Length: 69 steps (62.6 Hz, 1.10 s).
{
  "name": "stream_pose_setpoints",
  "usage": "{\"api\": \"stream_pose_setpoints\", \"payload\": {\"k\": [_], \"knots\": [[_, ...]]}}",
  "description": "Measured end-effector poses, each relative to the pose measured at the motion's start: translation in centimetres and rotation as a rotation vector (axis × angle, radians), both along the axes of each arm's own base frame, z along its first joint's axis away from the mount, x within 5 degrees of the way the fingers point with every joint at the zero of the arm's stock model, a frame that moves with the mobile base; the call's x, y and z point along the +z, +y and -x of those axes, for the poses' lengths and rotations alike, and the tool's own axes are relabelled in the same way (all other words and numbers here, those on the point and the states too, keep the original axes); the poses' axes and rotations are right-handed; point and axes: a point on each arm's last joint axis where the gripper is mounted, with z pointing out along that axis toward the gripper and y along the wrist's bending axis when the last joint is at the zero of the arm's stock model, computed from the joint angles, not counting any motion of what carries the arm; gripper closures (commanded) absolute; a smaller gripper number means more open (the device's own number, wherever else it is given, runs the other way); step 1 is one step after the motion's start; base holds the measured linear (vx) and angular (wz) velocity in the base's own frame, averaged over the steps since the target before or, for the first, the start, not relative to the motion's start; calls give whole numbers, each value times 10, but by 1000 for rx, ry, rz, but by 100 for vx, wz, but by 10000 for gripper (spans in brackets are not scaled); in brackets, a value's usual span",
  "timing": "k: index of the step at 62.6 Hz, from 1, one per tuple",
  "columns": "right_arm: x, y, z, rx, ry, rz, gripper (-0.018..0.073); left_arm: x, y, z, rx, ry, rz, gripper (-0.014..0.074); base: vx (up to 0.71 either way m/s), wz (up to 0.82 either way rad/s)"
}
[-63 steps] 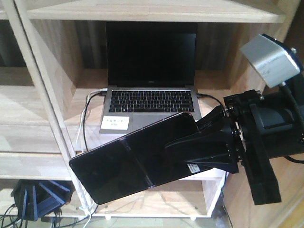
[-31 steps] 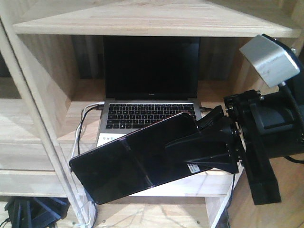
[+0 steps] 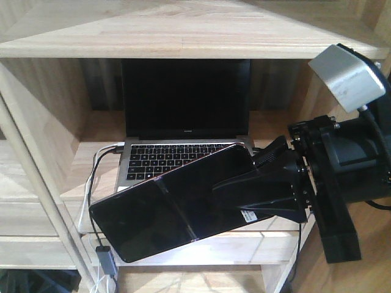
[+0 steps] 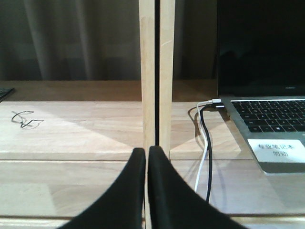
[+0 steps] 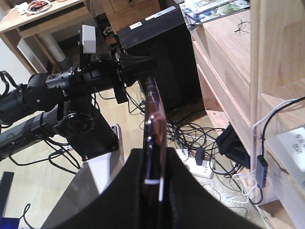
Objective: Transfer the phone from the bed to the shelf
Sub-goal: 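Hold the phone in the right gripper while approaching the shelf above the laptop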
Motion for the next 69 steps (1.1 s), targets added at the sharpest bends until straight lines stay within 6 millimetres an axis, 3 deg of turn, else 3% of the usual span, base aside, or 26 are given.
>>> {"api": "stream_pose_setpoints", "payload": {"k": [69], "knots": [[0, 0, 0, 0, 0, 0, 561, 0, 0, 0, 0, 0, 0, 596, 6, 0]]}}
